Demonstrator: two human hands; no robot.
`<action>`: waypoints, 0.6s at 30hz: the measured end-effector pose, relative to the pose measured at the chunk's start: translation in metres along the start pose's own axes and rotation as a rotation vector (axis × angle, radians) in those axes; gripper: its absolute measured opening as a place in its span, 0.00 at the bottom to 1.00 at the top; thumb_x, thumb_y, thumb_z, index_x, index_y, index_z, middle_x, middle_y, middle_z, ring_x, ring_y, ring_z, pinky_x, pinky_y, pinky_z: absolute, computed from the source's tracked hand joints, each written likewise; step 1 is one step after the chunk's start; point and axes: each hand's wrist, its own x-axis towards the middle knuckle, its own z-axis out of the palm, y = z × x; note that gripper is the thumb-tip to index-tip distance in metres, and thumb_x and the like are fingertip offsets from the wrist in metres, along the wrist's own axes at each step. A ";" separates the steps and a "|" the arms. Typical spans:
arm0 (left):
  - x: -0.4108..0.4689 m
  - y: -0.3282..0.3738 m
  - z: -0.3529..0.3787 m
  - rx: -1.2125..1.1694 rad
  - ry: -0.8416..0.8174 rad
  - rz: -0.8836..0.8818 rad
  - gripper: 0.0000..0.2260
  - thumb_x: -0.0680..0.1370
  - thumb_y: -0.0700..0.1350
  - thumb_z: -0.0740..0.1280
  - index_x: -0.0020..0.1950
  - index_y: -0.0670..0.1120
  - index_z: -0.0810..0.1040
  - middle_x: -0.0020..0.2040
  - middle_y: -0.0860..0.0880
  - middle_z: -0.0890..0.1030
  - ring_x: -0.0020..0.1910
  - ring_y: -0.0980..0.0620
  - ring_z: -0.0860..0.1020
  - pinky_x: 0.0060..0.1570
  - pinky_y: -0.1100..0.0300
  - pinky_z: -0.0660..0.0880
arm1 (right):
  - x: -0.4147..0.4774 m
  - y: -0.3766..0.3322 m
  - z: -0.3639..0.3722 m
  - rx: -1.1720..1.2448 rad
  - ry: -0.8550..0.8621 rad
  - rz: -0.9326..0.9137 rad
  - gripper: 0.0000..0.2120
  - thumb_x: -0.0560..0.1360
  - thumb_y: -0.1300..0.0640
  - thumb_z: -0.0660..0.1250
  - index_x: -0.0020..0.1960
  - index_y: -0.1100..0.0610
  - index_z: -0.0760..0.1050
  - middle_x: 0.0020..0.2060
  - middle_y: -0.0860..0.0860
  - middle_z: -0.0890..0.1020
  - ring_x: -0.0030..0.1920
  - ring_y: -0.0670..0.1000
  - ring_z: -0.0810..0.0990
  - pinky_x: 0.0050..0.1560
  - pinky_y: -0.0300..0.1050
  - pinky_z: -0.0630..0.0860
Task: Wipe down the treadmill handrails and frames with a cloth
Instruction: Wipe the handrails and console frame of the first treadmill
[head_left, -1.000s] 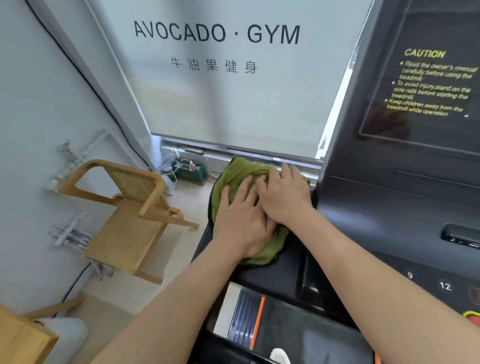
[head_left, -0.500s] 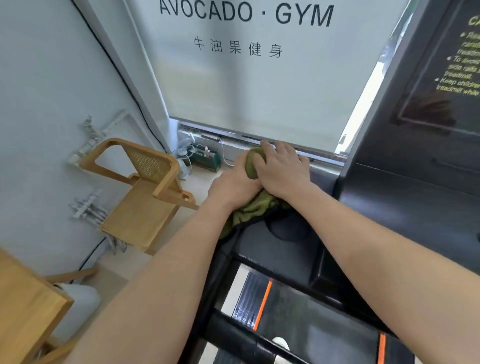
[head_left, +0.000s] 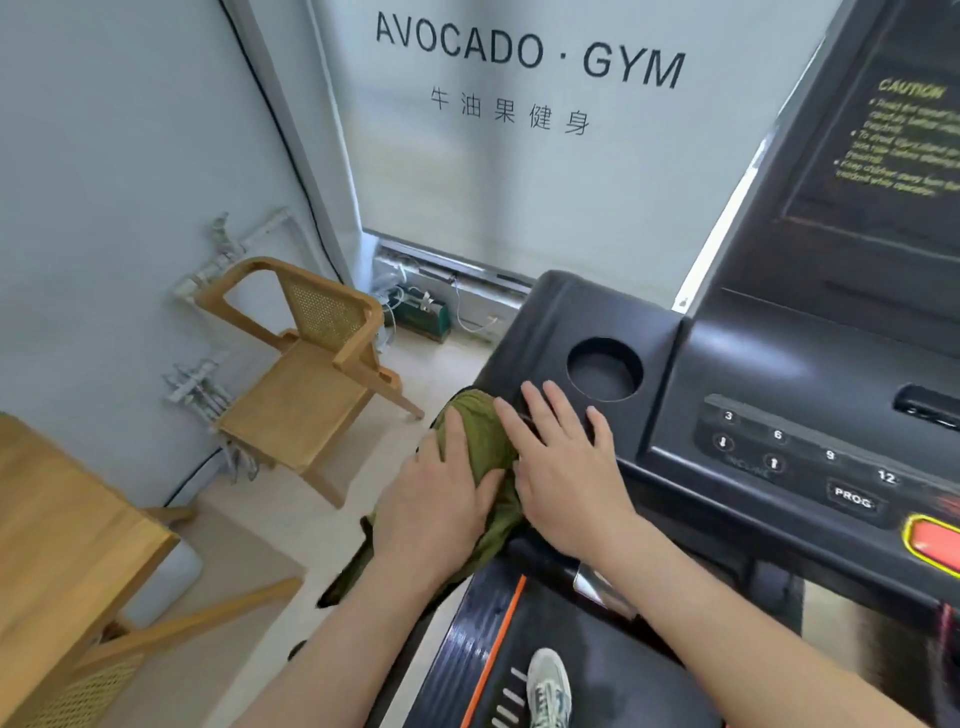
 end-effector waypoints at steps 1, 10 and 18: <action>0.002 0.002 0.000 0.011 0.017 0.022 0.34 0.81 0.62 0.50 0.79 0.44 0.44 0.71 0.42 0.67 0.63 0.43 0.72 0.55 0.51 0.72 | -0.006 0.008 -0.001 -0.019 0.009 0.034 0.33 0.75 0.54 0.63 0.78 0.50 0.57 0.77 0.55 0.59 0.78 0.57 0.54 0.71 0.64 0.57; 0.073 0.029 0.001 0.065 -0.057 0.270 0.46 0.76 0.63 0.64 0.79 0.45 0.38 0.79 0.38 0.42 0.78 0.39 0.47 0.75 0.48 0.52 | -0.021 0.065 -0.008 0.004 0.139 0.034 0.30 0.69 0.56 0.72 0.69 0.60 0.71 0.69 0.60 0.72 0.70 0.61 0.69 0.66 0.57 0.70; 0.039 0.017 0.003 -0.041 0.032 0.083 0.40 0.75 0.54 0.70 0.79 0.46 0.51 0.78 0.41 0.59 0.69 0.39 0.68 0.63 0.47 0.70 | -0.045 0.008 0.010 0.594 0.130 0.150 0.17 0.75 0.58 0.64 0.64 0.53 0.75 0.50 0.46 0.74 0.50 0.49 0.76 0.52 0.43 0.73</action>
